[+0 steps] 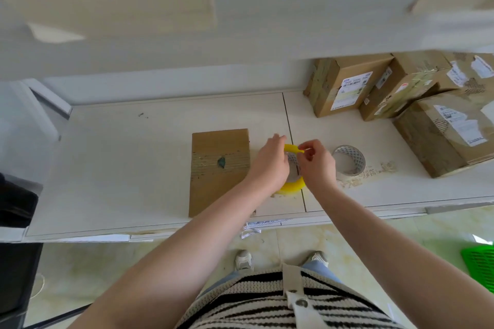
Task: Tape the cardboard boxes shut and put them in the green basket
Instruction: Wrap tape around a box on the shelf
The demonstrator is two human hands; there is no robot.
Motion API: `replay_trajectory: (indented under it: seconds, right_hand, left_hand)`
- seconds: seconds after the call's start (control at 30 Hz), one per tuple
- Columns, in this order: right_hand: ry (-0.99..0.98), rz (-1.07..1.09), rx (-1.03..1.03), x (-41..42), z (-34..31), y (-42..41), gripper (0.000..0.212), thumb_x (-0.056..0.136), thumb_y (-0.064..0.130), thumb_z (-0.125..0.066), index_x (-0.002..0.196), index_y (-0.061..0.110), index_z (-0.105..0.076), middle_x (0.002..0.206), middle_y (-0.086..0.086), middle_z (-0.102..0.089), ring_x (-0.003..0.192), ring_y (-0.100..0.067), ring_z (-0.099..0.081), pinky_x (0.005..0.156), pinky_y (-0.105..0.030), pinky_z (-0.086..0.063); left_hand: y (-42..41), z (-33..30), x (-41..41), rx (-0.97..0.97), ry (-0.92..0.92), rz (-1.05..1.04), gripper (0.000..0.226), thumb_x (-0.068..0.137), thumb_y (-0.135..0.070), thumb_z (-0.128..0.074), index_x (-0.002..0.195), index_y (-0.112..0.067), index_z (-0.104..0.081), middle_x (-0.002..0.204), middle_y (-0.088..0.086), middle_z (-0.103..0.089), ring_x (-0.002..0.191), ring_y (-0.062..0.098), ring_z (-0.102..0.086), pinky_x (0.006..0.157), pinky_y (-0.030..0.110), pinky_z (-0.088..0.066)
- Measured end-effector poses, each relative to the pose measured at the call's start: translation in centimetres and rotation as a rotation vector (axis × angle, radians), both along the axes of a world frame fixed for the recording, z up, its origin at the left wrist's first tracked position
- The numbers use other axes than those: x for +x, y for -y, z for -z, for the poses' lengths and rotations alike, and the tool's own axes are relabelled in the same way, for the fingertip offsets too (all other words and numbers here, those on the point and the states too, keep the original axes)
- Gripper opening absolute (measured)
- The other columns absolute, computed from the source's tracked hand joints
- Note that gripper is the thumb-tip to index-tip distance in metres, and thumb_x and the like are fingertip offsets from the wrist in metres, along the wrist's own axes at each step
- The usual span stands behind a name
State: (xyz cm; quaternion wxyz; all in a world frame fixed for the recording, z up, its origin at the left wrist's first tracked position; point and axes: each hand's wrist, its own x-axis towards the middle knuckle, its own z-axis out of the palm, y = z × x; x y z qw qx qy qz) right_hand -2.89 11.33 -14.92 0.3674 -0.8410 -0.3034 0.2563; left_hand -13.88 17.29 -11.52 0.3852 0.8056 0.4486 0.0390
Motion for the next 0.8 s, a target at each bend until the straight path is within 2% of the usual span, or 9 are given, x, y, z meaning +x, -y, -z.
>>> replay_trajectory:
  seconds: [0.1,0.2,0.27,0.37,0.5,0.57,0.63,0.7,0.8]
  right_hand:
    - [-0.065,-0.099,0.152,-4.1,-2.2,-1.1,0.017,0.092,0.009,-0.054,0.098,0.021,-0.063,0.084,0.007,-0.066,0.078,-0.012,-0.063,0.069,-0.023,-0.047]
    - [-0.095,-0.286,0.041,-8.4,-2.3,-2.1,0.031,0.095,0.018,-0.055,0.125,0.014,-0.057,0.108,0.002,-0.062,0.099,-0.013,-0.056,0.082,-0.023,-0.04]
    - [-0.087,-0.358,-0.035,-10.4,-1.5,-2.8,0.045,0.095,0.021,-0.055,0.137,0.011,-0.045,0.121,-0.004,-0.053,0.113,-0.019,-0.05,0.085,-0.023,-0.034]
    - [-0.152,-0.284,-0.042,-11.8,-0.5,-3.5,0.049,0.095,0.018,-0.054,0.141,0.013,-0.038,0.124,-0.001,-0.05,0.112,-0.02,-0.049,0.086,-0.025,-0.036]
    - [-0.182,-0.199,-0.083,-11.5,0.7,-4.1,0.048,0.098,0.021,-0.052,0.143,0.017,-0.038,0.117,0.002,-0.056,0.105,-0.019,-0.055,0.08,-0.025,-0.037]
    - [-0.204,-0.206,-0.097,-11.2,1.4,-3.8,0.045,0.101,0.025,-0.048,0.144,0.019,-0.039,0.118,0.002,-0.058,0.107,-0.019,-0.056,0.08,-0.024,-0.037]
    - [-0.24,-0.228,-0.09,-11.2,2.0,-3.3,0.045,0.103,0.026,-0.044,0.147,0.02,-0.038,0.125,-0.001,-0.059,0.113,-0.02,-0.056,0.084,-0.025,-0.039]
    - [-0.245,-0.236,-0.091,-11.3,2.4,-3.0,0.047,0.104,0.026,-0.041,0.15,0.017,-0.034,0.137,-0.006,-0.055,0.123,-0.023,-0.052,0.096,-0.028,-0.04]
    - [-0.26,-0.24,-0.102,-11.1,2.5,-3.0,0.046,0.105,0.024,-0.037,0.149,0.013,-0.035,0.142,-0.01,-0.052,0.13,-0.026,-0.048,0.108,-0.038,-0.037]
  left_hand:
    - [-1.1,0.3,-4.6,0.195,0.06,-0.173,0.055,0.103,-0.01,-0.041,0.154,-0.009,-0.021,0.163,0.007,-0.015,0.151,0.02,-0.012,0.116,0.023,-0.011]
    - [-2.6,2.4,-9.2,0.277,-0.264,-0.362,0.073,0.103,-0.033,-0.041,0.154,-0.001,0.0,0.163,0.019,-0.002,0.151,0.032,-0.005,0.121,0.037,-0.011]
    - [-2.8,3.6,-11.0,0.171,-0.353,-0.415,0.086,0.101,-0.046,-0.041,0.152,0.001,0.008,0.16,0.024,-0.007,0.147,0.037,-0.018,0.115,0.041,-0.025]
    - [-2.8,5.0,-11.9,0.168,-0.266,-0.417,0.09,0.098,-0.051,-0.042,0.153,-0.001,0.01,0.149,0.017,-0.03,0.119,0.034,-0.052,0.077,0.036,-0.042]
    - [-3.2,5.6,-12.1,0.212,-0.253,-0.384,0.09,0.099,-0.051,-0.041,0.153,0.0,0.01,0.145,0.017,-0.032,0.114,0.032,-0.054,0.077,0.036,-0.045]
    - [-3.1,5.8,-12.0,0.218,-0.317,-0.37,0.087,0.1,-0.049,-0.037,0.152,0.003,0.01,0.153,0.022,-0.022,0.131,0.037,-0.041,0.098,0.039,-0.041]
    - [-3.0,5.8,-11.2,0.324,-0.435,-0.317,0.084,0.101,-0.048,-0.03,0.151,0.004,0.011,0.16,0.026,0.003,0.148,0.042,-0.005,0.119,0.051,-0.009]
    - [-3.0,5.6,-9.8,0.446,-0.436,-0.238,0.081,0.099,-0.05,-0.024,0.152,-0.001,0.013,0.159,0.023,0.019,0.148,0.038,0.016,0.116,0.054,0.013]
    - [-3.3,6.1,-8.2,0.422,-0.407,-0.147,0.075,0.101,-0.05,-0.018,0.154,-0.007,0.013,0.16,0.014,0.023,0.149,0.029,0.019,0.119,0.052,0.013]
